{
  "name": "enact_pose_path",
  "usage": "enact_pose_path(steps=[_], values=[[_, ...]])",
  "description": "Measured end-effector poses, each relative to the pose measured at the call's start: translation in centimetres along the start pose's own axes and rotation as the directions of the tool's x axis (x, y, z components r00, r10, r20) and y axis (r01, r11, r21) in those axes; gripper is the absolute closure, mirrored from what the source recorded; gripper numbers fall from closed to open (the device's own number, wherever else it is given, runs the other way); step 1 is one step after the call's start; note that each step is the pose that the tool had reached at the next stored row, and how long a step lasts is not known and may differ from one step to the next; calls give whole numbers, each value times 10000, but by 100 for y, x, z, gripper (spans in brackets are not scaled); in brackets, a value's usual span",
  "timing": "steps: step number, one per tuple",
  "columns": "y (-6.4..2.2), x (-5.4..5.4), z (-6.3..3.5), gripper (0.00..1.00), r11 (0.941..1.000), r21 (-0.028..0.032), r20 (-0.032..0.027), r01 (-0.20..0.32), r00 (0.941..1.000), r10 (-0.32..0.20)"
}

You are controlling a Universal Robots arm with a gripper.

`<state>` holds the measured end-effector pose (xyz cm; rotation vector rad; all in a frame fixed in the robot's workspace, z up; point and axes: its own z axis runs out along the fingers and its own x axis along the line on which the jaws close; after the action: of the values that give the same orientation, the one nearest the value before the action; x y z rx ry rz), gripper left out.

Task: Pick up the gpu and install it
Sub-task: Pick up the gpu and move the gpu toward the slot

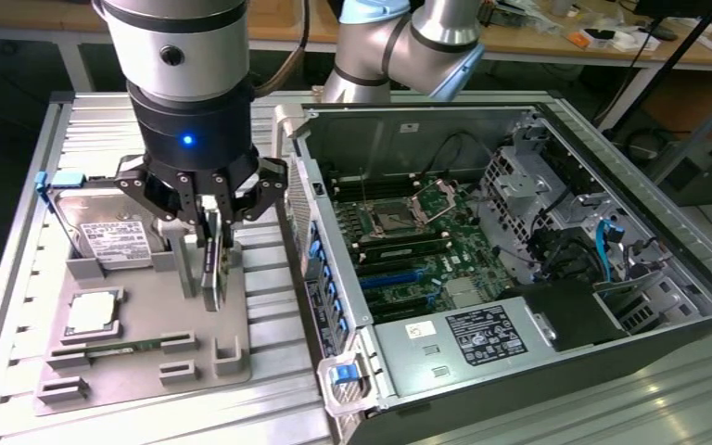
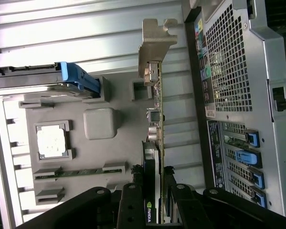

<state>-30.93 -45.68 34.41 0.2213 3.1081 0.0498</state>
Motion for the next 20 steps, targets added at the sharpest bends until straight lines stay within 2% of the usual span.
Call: enact_pose_path(steps=[20], values=[[5,-3,-152,73,10000,-1,0,0,10000,0]])
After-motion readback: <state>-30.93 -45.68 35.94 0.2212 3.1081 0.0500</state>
